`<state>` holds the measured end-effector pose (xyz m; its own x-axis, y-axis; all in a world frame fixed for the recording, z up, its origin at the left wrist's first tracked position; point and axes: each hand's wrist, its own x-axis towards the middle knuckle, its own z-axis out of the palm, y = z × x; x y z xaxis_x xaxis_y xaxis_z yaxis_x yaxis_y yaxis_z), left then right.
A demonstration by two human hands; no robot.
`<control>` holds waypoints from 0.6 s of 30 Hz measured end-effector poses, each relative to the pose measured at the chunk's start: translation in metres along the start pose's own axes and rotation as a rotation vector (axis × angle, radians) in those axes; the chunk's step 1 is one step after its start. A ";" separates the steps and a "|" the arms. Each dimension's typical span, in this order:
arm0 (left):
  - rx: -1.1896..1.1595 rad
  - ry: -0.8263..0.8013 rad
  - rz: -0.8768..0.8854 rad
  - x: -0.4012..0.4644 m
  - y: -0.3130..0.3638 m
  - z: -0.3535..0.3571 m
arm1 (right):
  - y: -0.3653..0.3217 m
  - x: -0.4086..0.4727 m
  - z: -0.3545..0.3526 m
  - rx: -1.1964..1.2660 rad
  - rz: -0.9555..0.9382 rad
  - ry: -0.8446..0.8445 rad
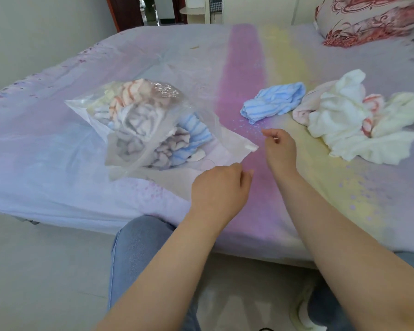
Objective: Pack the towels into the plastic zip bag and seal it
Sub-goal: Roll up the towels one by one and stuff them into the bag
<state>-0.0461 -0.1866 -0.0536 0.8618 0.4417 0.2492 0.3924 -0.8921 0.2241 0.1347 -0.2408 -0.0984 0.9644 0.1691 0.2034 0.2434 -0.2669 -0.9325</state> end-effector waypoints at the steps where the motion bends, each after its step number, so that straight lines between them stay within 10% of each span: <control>1: -0.032 0.020 0.046 0.009 0.003 0.008 | 0.011 0.016 0.000 -0.077 0.008 -0.059; 12: -0.142 0.215 0.172 0.057 -0.006 0.047 | 0.050 0.161 0.034 -0.620 -0.028 -0.657; 18: -0.188 0.222 0.162 0.055 -0.015 0.055 | 0.053 0.170 0.054 -0.538 -0.211 -0.565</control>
<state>0.0135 -0.1545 -0.0948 0.8090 0.3238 0.4906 0.1718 -0.9284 0.3296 0.3061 -0.1753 -0.1297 0.7299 0.6821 0.0433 0.5694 -0.5718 -0.5907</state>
